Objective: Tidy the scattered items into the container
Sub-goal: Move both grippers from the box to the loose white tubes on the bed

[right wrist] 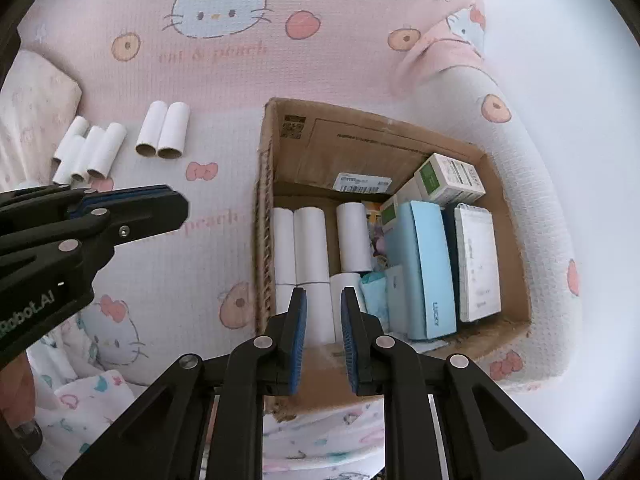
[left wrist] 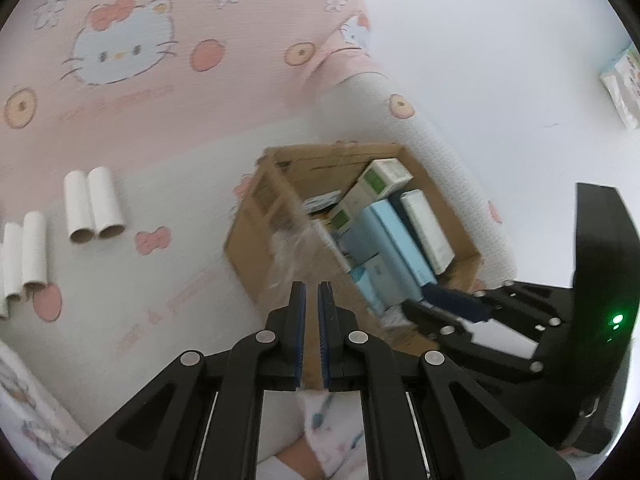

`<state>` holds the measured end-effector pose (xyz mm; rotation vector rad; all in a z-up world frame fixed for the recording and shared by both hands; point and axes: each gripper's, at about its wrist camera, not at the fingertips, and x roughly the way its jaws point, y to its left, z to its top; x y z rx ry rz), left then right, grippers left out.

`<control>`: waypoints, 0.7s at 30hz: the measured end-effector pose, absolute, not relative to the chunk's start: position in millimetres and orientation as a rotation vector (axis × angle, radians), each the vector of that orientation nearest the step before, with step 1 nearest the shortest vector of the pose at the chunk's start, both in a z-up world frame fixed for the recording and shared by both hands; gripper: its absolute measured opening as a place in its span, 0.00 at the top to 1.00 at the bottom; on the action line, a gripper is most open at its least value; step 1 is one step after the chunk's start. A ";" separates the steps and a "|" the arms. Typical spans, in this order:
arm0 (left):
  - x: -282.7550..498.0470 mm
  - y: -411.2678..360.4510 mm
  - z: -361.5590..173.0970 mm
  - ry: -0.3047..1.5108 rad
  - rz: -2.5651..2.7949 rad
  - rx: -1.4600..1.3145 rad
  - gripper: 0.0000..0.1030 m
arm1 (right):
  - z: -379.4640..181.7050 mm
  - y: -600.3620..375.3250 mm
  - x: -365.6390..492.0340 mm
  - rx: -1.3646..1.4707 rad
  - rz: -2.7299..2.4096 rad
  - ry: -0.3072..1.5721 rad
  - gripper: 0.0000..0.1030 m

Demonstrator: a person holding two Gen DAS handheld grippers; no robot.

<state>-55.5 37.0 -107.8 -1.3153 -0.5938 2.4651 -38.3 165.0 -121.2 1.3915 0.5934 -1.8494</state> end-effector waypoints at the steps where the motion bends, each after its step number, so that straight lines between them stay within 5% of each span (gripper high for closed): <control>1: -50.8 32.0 -109.9 -0.610 2.468 -1.307 0.94 | -119.7 164.9 -33.9 1.383 -1.864 0.608 0.87; 21: -30.6 -91.3 -200.4 -0.902 2.533 -1.411 0.94 | -119.2 137.6 17.3 0.996 -1.930 0.497 0.86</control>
